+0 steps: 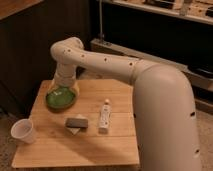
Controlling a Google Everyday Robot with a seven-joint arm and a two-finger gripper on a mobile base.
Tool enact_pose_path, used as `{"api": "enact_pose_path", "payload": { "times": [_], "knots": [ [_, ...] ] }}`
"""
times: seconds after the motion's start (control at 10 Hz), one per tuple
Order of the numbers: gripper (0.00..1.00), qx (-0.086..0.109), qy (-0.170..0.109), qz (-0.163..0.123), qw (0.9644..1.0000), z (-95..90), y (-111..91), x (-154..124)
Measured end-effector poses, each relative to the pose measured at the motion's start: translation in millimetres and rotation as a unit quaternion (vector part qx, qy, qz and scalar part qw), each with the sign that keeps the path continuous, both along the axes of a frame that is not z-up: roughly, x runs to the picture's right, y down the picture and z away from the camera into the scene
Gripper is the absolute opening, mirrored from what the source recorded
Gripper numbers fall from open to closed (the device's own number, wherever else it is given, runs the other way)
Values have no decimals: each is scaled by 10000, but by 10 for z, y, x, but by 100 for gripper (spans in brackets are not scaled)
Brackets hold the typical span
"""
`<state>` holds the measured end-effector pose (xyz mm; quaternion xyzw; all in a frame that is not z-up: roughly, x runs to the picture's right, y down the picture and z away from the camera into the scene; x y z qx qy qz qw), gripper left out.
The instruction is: Place the ceramic cup in the ceramic bowl
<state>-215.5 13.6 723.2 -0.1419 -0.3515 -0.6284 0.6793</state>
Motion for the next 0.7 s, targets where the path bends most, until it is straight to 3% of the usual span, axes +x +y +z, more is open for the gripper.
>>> {"api": "enact_pose_path", "payload": {
  "times": [0.5,0.6,0.7],
  "knots": [
    [80,39,-62,-71,9999,12,9,-75],
    [80,28,-156,-159,9997,39,42,-108],
    [80,0,-453,-297,9985,85,138,-262]
  ]
}}
